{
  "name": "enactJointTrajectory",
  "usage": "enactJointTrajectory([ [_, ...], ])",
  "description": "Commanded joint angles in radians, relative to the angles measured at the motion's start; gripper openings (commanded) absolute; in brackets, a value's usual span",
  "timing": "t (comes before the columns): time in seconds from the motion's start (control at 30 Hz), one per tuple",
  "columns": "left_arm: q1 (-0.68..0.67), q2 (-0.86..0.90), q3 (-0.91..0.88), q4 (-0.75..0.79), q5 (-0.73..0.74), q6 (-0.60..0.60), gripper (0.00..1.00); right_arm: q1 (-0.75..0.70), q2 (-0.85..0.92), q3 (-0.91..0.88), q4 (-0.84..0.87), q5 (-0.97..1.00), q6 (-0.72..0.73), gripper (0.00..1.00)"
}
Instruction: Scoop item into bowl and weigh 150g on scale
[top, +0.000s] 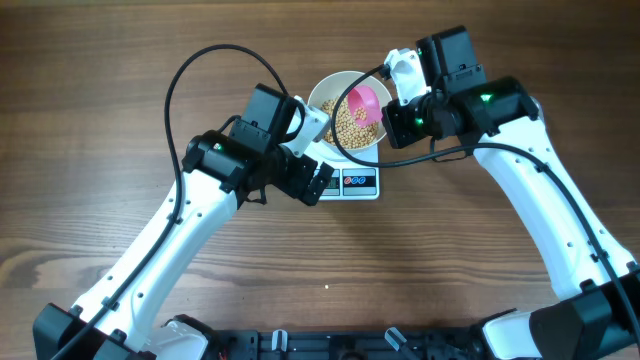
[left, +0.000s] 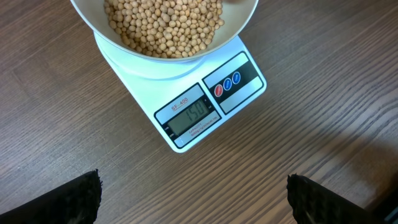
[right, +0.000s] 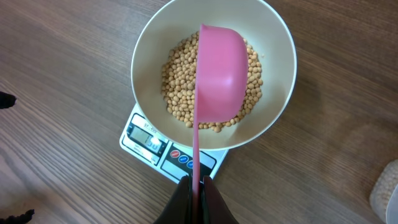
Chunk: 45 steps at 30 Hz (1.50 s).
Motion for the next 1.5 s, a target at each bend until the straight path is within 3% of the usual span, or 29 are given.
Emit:
enactJointTrajectory([
  [0.0,0.006,-0.022,0.014,-0.001,-0.006,-0.01,1.0,0.0,0.009,0.026,0.003,-0.016,0.001,0.04],
  [0.23,0.006,-0.022,0.014,-0.001,-0.006,-0.009,1.0,-0.005,0.009,0.026,0.004,-0.016,0.008,0.04],
  [0.33,0.006,-0.022,0.014,-0.001,-0.006,-0.01,1.0,-0.044,0.008,0.026,0.002,-0.042,0.088,0.04],
  [0.67,0.006,-0.022,0.014,-0.001,-0.006,-0.01,1.0,-0.452,0.008,-0.001,-0.033,-0.526,-0.005,0.04],
  [0.83,0.006,-0.022,0.014,-0.001,-0.006,-0.009,1.0,-0.587,0.008,-0.003,-0.037,-0.596,-0.051,0.04],
  [1.47,0.006,-0.022,0.014,-0.001,-0.006,-0.01,1.0,-0.581,0.008,-0.003,-0.027,-0.603,-0.048,0.04],
])
